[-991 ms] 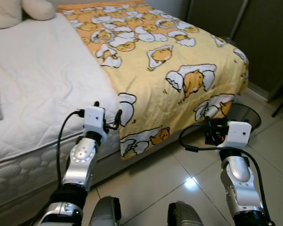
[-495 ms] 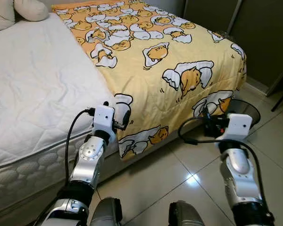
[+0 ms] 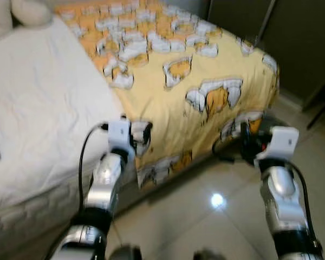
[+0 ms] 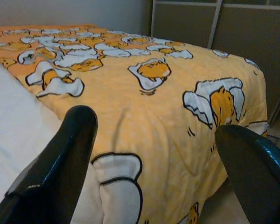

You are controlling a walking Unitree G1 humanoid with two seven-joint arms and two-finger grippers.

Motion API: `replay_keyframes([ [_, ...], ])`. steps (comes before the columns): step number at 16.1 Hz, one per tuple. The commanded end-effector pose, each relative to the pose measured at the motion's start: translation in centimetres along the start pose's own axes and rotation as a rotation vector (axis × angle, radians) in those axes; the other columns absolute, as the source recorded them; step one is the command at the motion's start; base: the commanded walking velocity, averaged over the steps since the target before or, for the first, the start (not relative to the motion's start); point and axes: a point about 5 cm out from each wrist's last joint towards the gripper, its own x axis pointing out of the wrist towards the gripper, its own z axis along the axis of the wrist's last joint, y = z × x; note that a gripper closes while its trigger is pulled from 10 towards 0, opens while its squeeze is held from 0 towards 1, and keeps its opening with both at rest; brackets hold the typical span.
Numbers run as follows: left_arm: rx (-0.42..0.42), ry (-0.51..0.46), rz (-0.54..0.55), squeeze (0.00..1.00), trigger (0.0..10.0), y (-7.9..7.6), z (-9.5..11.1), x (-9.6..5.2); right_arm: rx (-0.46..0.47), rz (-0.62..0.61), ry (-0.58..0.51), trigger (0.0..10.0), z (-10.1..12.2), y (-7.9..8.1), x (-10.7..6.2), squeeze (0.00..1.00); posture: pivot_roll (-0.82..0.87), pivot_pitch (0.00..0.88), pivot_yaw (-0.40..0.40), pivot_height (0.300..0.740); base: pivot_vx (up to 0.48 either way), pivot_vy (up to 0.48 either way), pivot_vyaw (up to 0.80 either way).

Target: Clean up the room

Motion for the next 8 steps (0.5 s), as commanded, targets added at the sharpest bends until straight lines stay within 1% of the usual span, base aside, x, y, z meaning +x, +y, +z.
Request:
replay_keyframes([
  [1,-0.026,-0.007,0.035,0.00,10.0,0.5,0.0,-0.1,0.004,0.004,-0.013,10.0,0.3,-0.2,0.2,0.00,-0.09,0.000,-0.007,0.740,0.000,0.000,0.00],
  [3,-0.085,0.007,0.087,0.00,10.0,1.3,0.0,-0.1,0.013,-0.004,-0.017,10.0,0.2,-0.5,0.2,0.00,-0.08,0.000,-0.012,0.740,0.000,0.000,0.00],
  [4,-0.130,0.018,0.123,0.00,10.0,2.1,-0.1,-0.1,0.034,-0.024,-0.040,10.0,0.2,-0.9,-0.1,0.00,-0.08,0.000,-0.012,0.740,0.000,0.000,0.00],
  [5,-0.071,0.026,0.118,0.00,10.0,2.5,-0.1,-0.1,0.036,-0.033,-0.040,10.0,0.0,-1.2,-0.7,0.00,-0.09,0.000,-0.009,0.740,0.000,0.000,0.00],
  [6,-0.024,0.037,0.101,0.00,10.0,2.6,-0.2,-0.2,0.029,-0.025,-0.031,10.0,-0.3,-1.2,-1.0,0.00,-0.09,0.000,-0.005,0.740,0.000,0.000,0.00],
  [7,-0.031,0.049,0.096,0.00,10.0,2.6,-0.4,-0.3,0.019,-0.015,-0.026,10.0,-0.4,-1.1,-1.2,0.00,-0.09,0.000,0.000,0.740,0.000,0.000,0.00],
  [8,-0.039,0.054,0.093,0.00,10.0,2.5,-0.5,-0.3,-0.002,-0.017,-0.010,10.0,-0.6,-1.1,-1.2,0.00,-0.09,0.000,0.002,0.740,0.000,-0.356,0.00],
])
